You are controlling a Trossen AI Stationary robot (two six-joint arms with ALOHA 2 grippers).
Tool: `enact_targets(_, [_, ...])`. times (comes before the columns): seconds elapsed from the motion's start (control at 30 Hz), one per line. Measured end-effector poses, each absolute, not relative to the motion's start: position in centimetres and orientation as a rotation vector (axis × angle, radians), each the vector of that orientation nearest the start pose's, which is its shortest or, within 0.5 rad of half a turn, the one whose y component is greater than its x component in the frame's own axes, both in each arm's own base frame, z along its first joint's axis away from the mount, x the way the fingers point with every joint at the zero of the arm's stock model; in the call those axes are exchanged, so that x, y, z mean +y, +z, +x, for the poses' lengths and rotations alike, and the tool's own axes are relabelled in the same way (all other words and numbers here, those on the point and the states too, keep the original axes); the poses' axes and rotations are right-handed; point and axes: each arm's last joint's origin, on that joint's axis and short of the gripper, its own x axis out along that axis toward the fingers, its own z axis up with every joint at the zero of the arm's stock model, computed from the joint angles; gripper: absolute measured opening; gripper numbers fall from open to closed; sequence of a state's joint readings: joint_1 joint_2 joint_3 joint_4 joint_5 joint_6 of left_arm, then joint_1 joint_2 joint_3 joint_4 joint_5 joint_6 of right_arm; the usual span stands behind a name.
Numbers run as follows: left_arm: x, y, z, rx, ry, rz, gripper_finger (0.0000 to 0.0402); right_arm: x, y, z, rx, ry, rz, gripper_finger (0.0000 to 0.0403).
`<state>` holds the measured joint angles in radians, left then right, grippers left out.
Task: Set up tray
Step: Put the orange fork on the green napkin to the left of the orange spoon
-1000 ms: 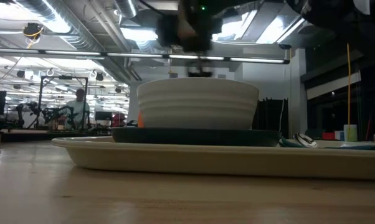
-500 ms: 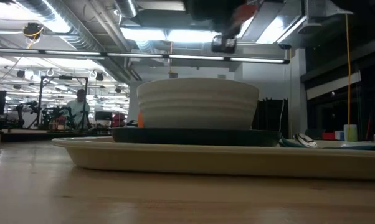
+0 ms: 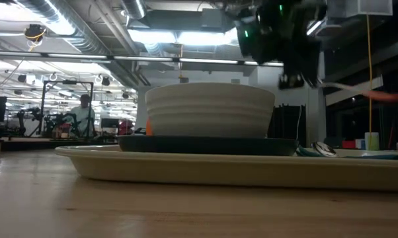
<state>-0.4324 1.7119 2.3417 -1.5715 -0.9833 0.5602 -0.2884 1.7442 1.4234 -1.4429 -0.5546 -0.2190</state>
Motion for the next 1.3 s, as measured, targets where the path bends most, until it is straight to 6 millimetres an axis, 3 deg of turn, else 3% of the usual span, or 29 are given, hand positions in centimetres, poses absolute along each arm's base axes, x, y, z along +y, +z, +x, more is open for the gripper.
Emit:
enact_targets(0.13, [-8.0, 49.0, 25.8, 0.895, 0.353, 1.122, 0.0097, -8.5, 22.5, 28.0, 1.58, 0.377, 0.579, 0.0004])
enact_targets(0.27, [-6.7, 49.0, 26.1, 0.92, 0.396, 1.09, 0.0094, -9.5, 21.1, 27.3, 1.56, 0.386, 0.577, 0.0004])
enact_targets(0.73, [-4.1, 49.3, 27.1, 0.944, 0.457, 1.046, 0.0091, -10.3, 18.7, 27.3, 1.52, 0.418, 0.539, 0.0004])
enact_targets(1.1, [-3.8, 49.5, 27.4, 0.93, 0.457, 1.059, 0.0088, -10.6, 16.5, 28.0, 1.553, 0.458, 0.539, 0.0004])
enact_targets(1.3, [-3.8, 49.5, 27.4, 0.932, 0.455, 1.064, 0.0088, -10.2, 16.3, 28.5, 1.526, 0.474, 0.512, 0.0004])
